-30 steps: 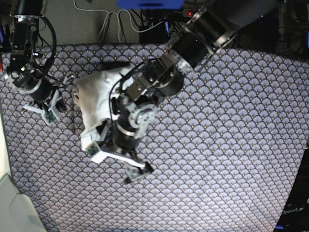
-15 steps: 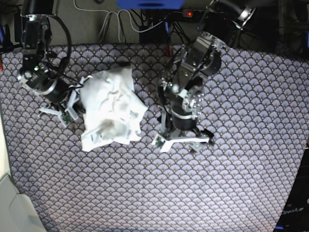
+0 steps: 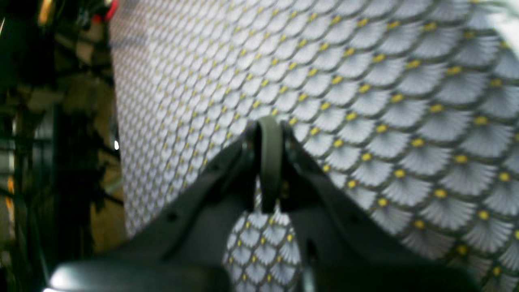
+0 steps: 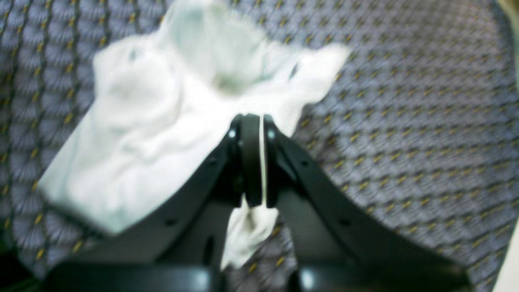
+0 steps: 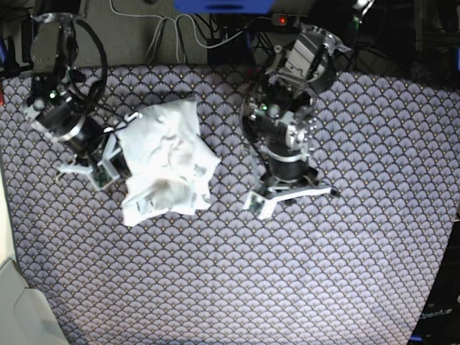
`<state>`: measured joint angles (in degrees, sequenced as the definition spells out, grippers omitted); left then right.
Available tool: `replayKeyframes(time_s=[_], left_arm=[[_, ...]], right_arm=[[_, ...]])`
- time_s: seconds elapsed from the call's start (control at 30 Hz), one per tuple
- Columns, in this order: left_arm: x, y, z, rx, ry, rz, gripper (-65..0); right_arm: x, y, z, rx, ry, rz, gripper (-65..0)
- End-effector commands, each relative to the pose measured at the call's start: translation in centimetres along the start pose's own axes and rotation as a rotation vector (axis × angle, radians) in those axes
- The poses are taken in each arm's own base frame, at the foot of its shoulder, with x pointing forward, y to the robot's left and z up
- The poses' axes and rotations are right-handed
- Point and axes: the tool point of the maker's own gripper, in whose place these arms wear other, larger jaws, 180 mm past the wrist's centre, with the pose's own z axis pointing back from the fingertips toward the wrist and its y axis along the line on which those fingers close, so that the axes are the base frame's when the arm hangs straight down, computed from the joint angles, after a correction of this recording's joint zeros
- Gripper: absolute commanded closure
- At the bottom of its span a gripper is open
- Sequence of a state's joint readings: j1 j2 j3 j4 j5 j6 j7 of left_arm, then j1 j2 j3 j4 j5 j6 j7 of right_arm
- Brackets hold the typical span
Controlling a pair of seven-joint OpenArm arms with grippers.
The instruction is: Fold the T-shirt properly
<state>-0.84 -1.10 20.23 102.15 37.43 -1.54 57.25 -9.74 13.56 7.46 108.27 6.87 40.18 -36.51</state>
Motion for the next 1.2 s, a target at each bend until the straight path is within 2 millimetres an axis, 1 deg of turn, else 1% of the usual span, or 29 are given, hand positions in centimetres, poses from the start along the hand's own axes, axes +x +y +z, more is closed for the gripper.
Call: replayKeyframes(time_s=[0.0, 0.07, 0.2, 0.3, 0.37, 0.5, 0.67, 0.73, 0.77, 0.83, 0.93, 1.0, 1.07, 1.17], left_arm=[[1.2, 1.3, 0.5, 0.034, -0.044, 0.029, -0.4], [0.6, 1.6, 0.7, 0.04, -0.033, 0.042, -0.4], [-1.1, 0.5, 1.2, 0.015, -0.002, 0.032, -0.4], [-2.8, -0.7, 1.8, -0.014, 0.034, 0.026, -0.4], [-3.8, -1.5, 2.1, -0.031, 0.057, 0.02, -0.4], [-5.6, -2.7, 3.0, -0.062, 0.091, 0.017, -0.4], [-7.4, -4.0, 3.8, -0.093, 0.132, 0.009, -0.4], [-8.1, -4.5, 4.4, -0.108, 0.147, 0.009, -0.4], [-8.2, -4.6, 4.7, -0.113, 0.148, 0.014, -0.4], [-8.3, -4.9, 5.7, -0.124, 0.142, 0.025, -0.4], [-8.2, -4.9, 6.8, -0.133, 0.136, 0.049, -0.4], [-8.6, -5.1, 7.4, -0.141, 0.144, 0.053, -0.4], [-9.6, -5.5, 7.9, -0.153, 0.168, 0.053, -0.4], [-10.8, -6.2, 8.7, -0.173, 0.2, 0.046, -0.4]], right_arm=[[1.3, 0.3, 0.2, 0.003, -0.048, 0.0, 0.0], [0.9, 0.9, -0.1, 0.017, -0.04, -0.018, 0.0], [-1.5, 2.0, -0.5, 0.046, 0.013, -0.065, 0.0], [-4.3, 2.3, -1.6, 0.071, 0.082, -0.115, 0.0], [-5.8, 2.4, -2.0, 0.08, 0.115, -0.142, 0.0], [-6.2, 2.5, -2.0, 0.083, 0.126, -0.148, 0.0], [-5.7, 2.2, -1.8, 0.073, 0.115, -0.135, 0.0], [-5.1, 1.4, -0.7, 0.045, 0.103, -0.108, 0.0], [-4.4, 1.0, 0.0, 0.025, 0.084, -0.091, 0.0], [-3.1, 0.7, 1.2, -0.003, 0.051, -0.062, 0.0], [-2.2, 0.6, 2.9, -0.033, 0.032, -0.033, 0.0], [-2.9, 0.7, 3.7, -0.041, 0.05, -0.036, 0.0], [-4.2, 0.7, 4.4, -0.05, 0.082, -0.052, 0.0], [-6.4, -0.3, 6.0, -0.094, 0.135, -0.078, 0.0]])
